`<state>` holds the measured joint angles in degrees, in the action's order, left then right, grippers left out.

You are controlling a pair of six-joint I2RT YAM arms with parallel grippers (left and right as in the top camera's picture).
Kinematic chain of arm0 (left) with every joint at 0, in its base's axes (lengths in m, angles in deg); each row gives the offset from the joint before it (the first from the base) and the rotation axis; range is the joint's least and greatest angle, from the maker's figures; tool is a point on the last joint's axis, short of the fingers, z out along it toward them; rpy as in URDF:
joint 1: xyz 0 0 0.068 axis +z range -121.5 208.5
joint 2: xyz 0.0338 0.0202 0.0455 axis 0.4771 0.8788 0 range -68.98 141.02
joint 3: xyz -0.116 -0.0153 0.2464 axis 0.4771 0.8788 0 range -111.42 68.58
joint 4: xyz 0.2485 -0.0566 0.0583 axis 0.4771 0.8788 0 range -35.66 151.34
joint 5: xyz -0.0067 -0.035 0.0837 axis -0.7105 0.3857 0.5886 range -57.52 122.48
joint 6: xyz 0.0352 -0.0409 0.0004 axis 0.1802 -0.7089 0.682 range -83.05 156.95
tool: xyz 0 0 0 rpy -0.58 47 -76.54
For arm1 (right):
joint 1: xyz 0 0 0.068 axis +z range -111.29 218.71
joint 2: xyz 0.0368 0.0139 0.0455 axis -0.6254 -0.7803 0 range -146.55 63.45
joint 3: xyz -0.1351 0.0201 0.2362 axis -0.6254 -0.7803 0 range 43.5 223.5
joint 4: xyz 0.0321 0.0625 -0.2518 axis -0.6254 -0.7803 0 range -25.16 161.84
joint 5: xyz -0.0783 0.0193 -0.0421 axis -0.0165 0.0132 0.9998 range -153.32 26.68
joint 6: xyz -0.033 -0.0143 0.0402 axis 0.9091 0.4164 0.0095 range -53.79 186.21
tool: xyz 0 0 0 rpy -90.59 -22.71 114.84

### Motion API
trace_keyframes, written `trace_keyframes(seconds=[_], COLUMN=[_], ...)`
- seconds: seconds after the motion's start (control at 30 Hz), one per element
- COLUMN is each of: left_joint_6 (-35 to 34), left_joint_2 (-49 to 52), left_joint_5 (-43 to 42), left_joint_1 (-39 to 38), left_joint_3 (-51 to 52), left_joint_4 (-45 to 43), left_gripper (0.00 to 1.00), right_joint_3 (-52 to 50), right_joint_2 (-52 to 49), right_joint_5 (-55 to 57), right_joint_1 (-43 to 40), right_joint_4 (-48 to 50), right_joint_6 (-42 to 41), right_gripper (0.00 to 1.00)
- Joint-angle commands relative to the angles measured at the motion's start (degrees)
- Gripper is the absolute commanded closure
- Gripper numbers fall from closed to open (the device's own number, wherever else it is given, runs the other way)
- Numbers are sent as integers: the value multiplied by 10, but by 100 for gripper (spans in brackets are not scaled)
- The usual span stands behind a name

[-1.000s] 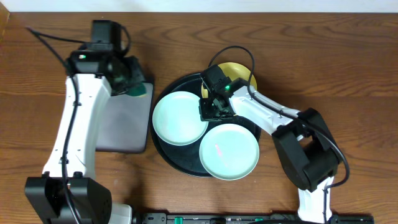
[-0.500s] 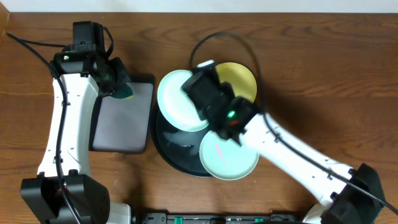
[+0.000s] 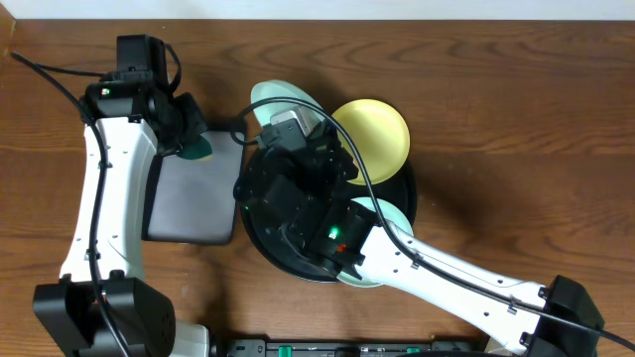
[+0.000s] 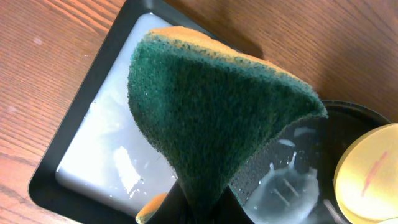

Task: Clean dirty plates on tray and stack at the side
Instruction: 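Lift the light-green plate with the right gripper and place it right of tray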

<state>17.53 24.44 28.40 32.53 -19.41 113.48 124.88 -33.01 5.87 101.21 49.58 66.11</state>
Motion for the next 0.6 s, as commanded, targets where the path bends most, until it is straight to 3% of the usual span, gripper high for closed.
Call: trace_keyframes(seconds=[0.0, 0.07, 0.13, 0.3, 0.4, 0.57], left_joint_6=[10, 10, 10, 10, 10, 10], left_joint_2=[-2, -2, -2, -2, -2, -2], left_joint_5=[7, 7, 7, 7, 7, 7], left_joint_1=[3, 3, 3, 3, 3, 3], left_joint_3=[-4, -4, -4, -4, -4, -4], left_joint_4=[2, 2, 2, 2, 2, 2], left_gripper=[92, 92, 92, 92, 93, 92], right_joint_3=[8, 8, 8, 6, 7, 7], right_joint_2=[6, 6, 6, 6, 14, 105], right_joint_5=[38, 17, -42, -332, -467, -703], right_joint_1=[5, 5, 1, -57, -110, -311], right_joint_4=[7, -12, -66, -179, -180, -202], right_joint_6=[53, 47, -14, -202, -207, -206], right_gripper=[99, 99, 99, 99, 99, 99])
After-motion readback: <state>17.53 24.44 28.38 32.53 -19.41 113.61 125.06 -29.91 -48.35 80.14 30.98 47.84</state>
